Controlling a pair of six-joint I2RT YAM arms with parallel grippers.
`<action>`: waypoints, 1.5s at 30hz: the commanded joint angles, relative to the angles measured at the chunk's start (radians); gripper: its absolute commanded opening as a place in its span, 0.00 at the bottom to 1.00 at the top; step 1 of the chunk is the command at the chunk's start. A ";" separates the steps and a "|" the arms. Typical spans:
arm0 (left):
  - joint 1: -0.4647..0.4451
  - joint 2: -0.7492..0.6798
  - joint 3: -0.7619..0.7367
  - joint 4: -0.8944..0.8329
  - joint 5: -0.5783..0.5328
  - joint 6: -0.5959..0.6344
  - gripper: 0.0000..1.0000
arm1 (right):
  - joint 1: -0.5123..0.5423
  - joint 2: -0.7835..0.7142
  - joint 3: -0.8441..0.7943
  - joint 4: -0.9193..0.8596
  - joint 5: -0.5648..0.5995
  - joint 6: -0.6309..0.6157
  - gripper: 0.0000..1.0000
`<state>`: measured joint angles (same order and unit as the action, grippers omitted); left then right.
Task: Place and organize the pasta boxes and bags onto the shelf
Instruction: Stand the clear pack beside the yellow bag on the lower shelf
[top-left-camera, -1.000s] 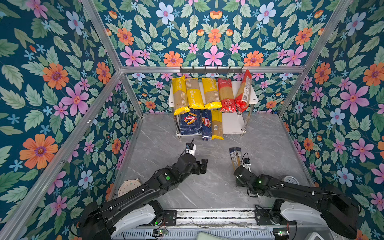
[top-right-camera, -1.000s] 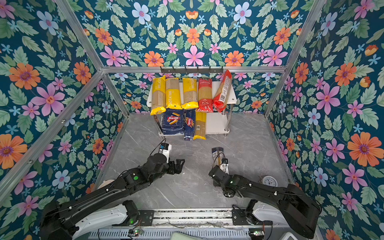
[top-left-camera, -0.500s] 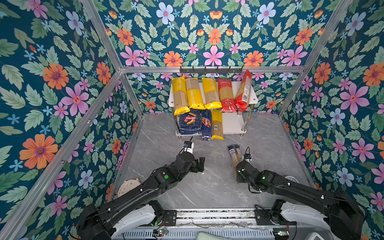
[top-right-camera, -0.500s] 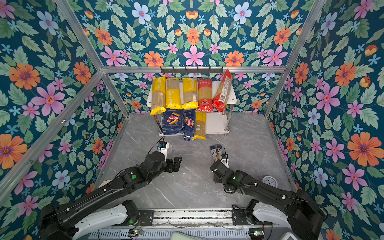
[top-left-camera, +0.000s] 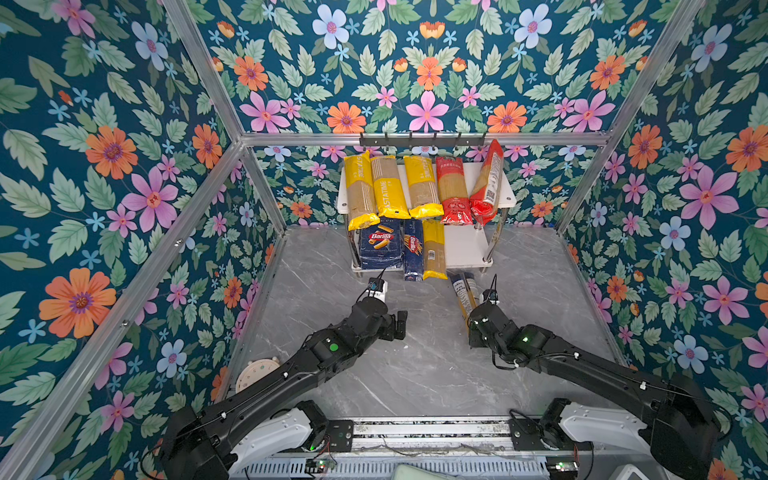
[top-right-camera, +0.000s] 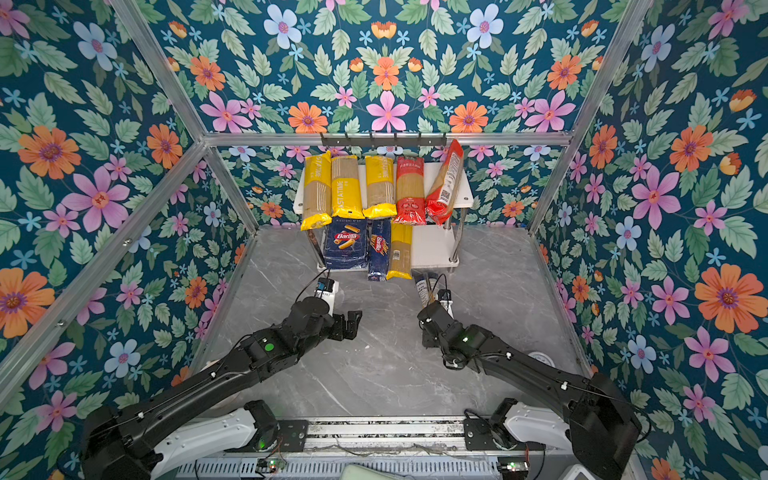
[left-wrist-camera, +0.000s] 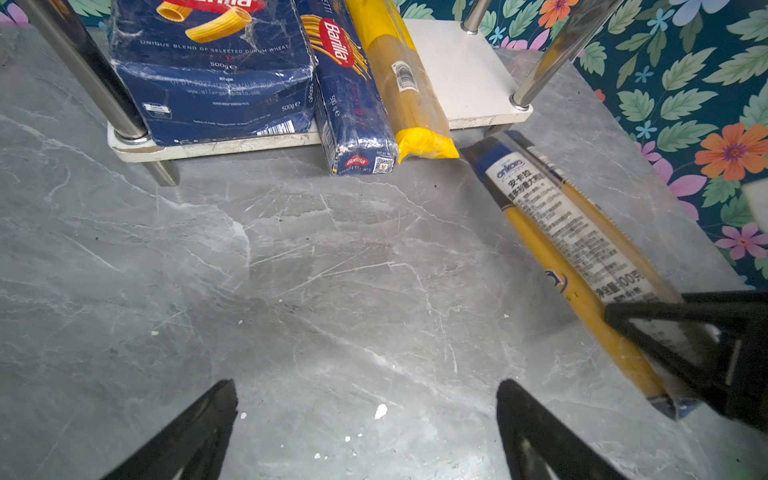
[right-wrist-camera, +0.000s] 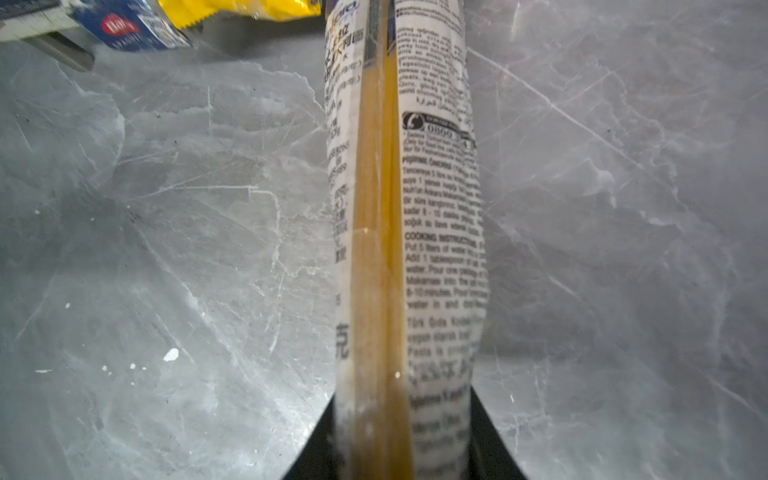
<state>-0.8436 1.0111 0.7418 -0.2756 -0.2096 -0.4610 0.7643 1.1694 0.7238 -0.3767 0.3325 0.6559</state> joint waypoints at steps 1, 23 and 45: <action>0.013 0.013 0.015 0.015 0.017 0.039 0.99 | -0.027 0.016 0.034 0.098 0.026 -0.059 0.16; 0.173 0.203 0.152 0.036 0.161 0.176 0.99 | -0.344 0.548 0.426 0.384 -0.207 -0.280 0.16; 0.338 0.245 0.191 0.000 0.281 0.229 0.99 | -0.398 0.880 0.759 0.355 -0.204 -0.297 0.66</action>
<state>-0.5163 1.2526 0.9230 -0.2813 0.0444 -0.2558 0.3653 2.0537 1.4841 -0.0128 0.1135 0.3672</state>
